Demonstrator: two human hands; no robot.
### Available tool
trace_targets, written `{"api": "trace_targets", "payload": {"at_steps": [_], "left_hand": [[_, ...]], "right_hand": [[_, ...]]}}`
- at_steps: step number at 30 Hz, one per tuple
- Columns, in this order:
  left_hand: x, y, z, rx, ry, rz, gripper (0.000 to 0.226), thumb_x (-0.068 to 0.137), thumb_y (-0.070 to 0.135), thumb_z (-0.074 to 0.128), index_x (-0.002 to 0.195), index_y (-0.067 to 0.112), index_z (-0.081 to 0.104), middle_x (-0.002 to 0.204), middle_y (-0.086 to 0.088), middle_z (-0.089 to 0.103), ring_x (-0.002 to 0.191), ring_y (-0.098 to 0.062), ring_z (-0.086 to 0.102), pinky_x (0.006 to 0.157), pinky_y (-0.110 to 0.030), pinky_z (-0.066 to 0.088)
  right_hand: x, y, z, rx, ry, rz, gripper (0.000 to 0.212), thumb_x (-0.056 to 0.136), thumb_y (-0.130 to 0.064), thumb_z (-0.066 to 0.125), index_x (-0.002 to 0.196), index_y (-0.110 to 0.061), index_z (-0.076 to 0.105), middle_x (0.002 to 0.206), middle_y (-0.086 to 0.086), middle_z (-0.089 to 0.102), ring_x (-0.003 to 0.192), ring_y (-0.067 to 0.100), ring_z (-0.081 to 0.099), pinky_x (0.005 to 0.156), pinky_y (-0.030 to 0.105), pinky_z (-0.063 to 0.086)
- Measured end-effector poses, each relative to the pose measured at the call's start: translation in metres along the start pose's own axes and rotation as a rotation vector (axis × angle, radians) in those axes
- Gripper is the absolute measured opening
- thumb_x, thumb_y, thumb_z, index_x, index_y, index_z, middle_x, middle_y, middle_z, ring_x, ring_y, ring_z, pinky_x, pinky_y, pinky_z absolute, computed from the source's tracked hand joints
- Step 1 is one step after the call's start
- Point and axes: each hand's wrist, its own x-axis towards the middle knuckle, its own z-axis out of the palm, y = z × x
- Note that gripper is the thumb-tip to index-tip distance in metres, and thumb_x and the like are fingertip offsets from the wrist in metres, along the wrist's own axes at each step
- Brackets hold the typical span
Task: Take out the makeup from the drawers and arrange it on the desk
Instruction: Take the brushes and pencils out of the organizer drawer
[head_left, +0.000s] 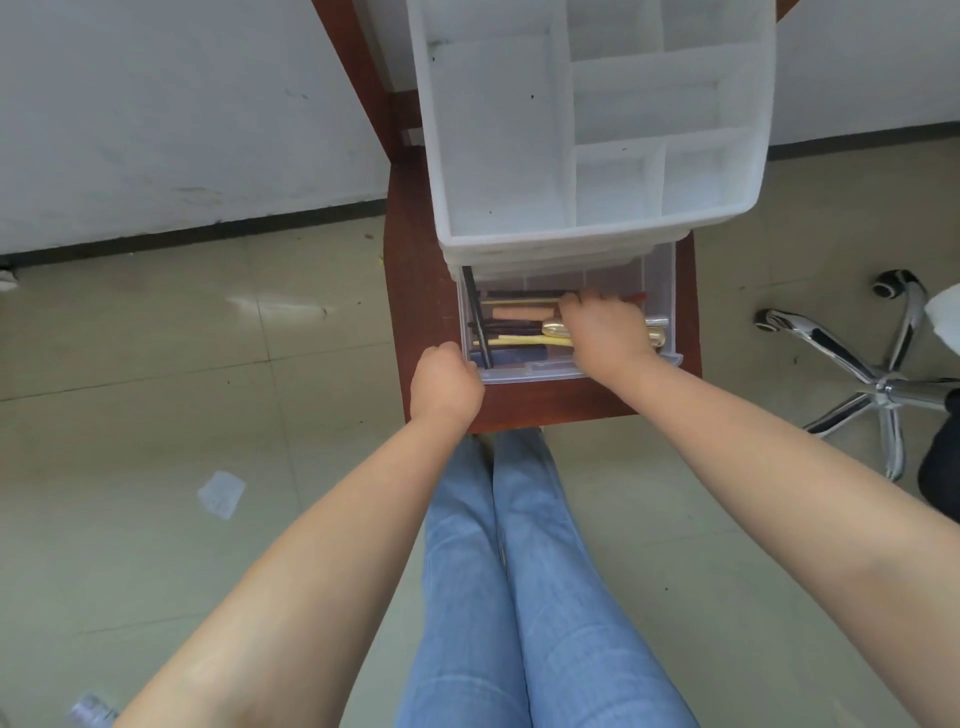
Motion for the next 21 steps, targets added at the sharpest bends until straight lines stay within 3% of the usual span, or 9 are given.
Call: {"api": "trace_targets", "payload": {"at_steps": [7,11,15,17,19,21], "left_hand": [[-0.003,0.001,-0.001,-0.035,-0.014,0.001,0.021,0.089,0.005,0.041,0.103,-0.007,0.052,0.112,-0.026,0.055,0.101,-0.039,0.051,0.079,-0.037,0.040],[-0.001,0.002,-0.002,-0.017,-0.032,-0.004,0.020,0.088,0.004,0.041,0.101,-0.007,0.052,0.111,-0.027,0.055,0.102,-0.038,0.051,0.078,-0.035,0.039],[-0.001,0.004,-0.004,0.044,-0.030,0.017,0.021,0.088,0.005,0.042,0.104,-0.005,0.052,0.112,-0.026,0.055,0.103,-0.038,0.051,0.080,-0.037,0.041],[-0.006,0.006,-0.007,0.150,0.080,0.086,0.025,0.088,0.007,0.043,0.109,-0.003,0.051,0.114,-0.023,0.053,0.104,-0.038,0.050,0.080,-0.040,0.041],[-0.007,0.009,-0.008,0.309,0.200,0.261,0.030,0.088,0.009,0.043,0.114,-0.002,0.051,0.115,-0.022,0.050,0.106,-0.035,0.047,0.081,-0.043,0.039],[-0.004,0.016,-0.008,0.402,0.164,0.404,0.032,0.088,0.010,0.043,0.117,-0.001,0.048,0.116,-0.020,0.049,0.108,-0.034,0.045,0.082,-0.043,0.039]], "right_hand": [[-0.035,0.007,0.000,0.084,0.046,0.050,0.032,0.078,-0.003,0.056,0.109,-0.003,0.050,0.110,0.015,0.055,0.101,0.031,0.050,0.066,0.032,0.031],[-0.032,0.012,-0.004,0.155,0.047,0.114,0.032,0.078,-0.006,0.058,0.109,-0.003,0.051,0.107,0.015,0.058,0.094,0.032,0.056,0.063,0.030,0.031],[-0.045,0.022,-0.006,0.278,0.047,0.234,0.024,0.073,-0.007,0.060,0.096,-0.006,0.055,0.095,0.014,0.062,0.082,0.034,0.058,0.057,0.029,0.033],[-0.066,0.029,0.005,0.456,0.050,0.388,0.024,0.071,-0.007,0.060,0.095,-0.009,0.058,0.093,0.014,0.064,0.082,0.035,0.059,0.060,0.027,0.034],[-0.090,0.030,0.020,0.826,0.035,0.574,0.021,0.072,-0.003,0.060,0.090,-0.014,0.061,0.089,0.013,0.065,0.080,0.031,0.059,0.061,0.024,0.033],[-0.104,0.024,0.034,1.244,0.018,0.734,0.021,0.075,0.001,0.057,0.078,-0.020,0.056,0.079,0.008,0.061,0.066,0.023,0.054,0.056,0.025,0.034]]}}
